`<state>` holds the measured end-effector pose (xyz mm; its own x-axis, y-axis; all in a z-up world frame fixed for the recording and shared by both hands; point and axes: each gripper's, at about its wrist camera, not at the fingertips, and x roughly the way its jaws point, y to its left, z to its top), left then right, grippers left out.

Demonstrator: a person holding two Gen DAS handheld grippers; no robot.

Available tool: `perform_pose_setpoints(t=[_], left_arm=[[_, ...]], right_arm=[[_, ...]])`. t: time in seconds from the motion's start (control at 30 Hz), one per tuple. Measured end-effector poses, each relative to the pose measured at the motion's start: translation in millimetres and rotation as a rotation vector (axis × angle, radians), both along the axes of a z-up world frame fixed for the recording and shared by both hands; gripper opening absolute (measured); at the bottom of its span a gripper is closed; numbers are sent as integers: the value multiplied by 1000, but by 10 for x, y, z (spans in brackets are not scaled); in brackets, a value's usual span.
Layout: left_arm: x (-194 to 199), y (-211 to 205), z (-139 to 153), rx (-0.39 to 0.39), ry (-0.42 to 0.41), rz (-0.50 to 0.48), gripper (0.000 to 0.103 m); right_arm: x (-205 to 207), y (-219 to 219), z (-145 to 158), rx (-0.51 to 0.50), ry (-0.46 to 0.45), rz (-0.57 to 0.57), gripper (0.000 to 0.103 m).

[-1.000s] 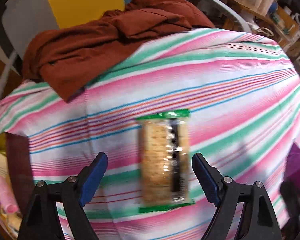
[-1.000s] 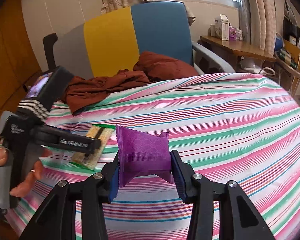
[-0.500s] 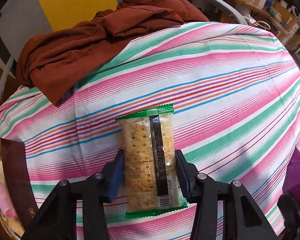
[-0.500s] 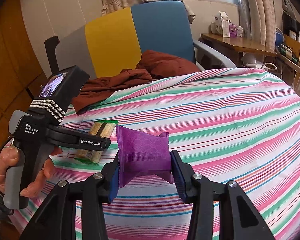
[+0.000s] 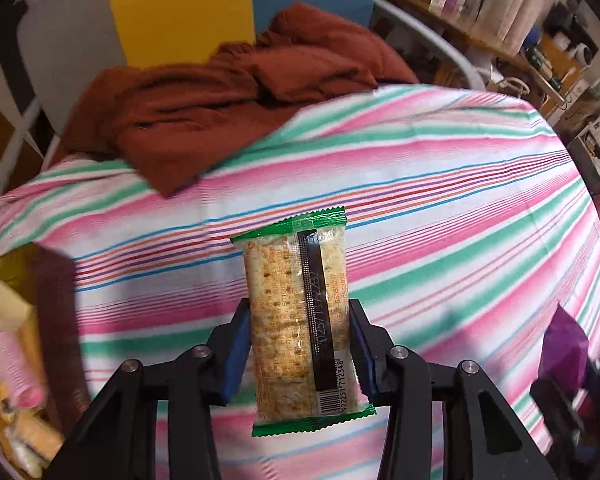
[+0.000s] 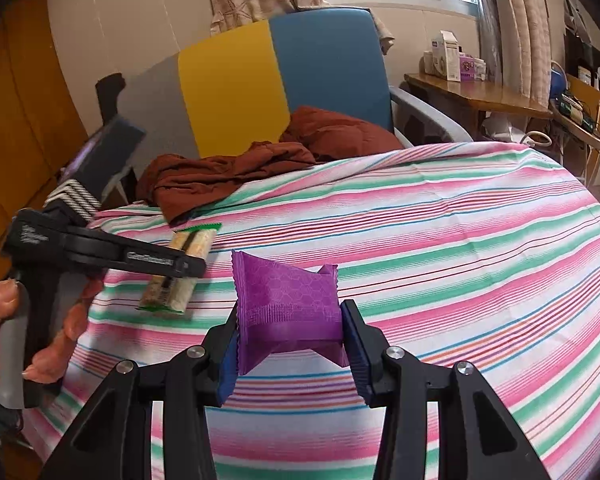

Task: Organize objects
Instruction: 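Release the cracker pack and the sachet into the gold tray with both tools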

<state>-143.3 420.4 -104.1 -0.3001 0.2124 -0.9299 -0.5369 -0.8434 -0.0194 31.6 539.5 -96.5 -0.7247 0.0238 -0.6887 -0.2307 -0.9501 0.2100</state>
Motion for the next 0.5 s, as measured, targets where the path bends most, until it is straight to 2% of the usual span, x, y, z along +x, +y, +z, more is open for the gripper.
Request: perform_pose_setpoints(t=[0.07,0.17,0.23,0.37,0.5], left_arm=[[76,-139,154,-9,52,9,46],[171,-720,333,-12,95,19,46],[136,-1028,383,-19,118,67,46],[171,-1944,519,-21,143,171,46],[131,-2668,432,-71,150,273,46]], right_arm=[[37,-135,88,7,16,20,46],[34,-406,214,-2,38,77,46],[1,-665,302,5,50,130,46],[-140,-1269,479,0,73,252,46],[-365,-1929,570,-5,74,379,46]])
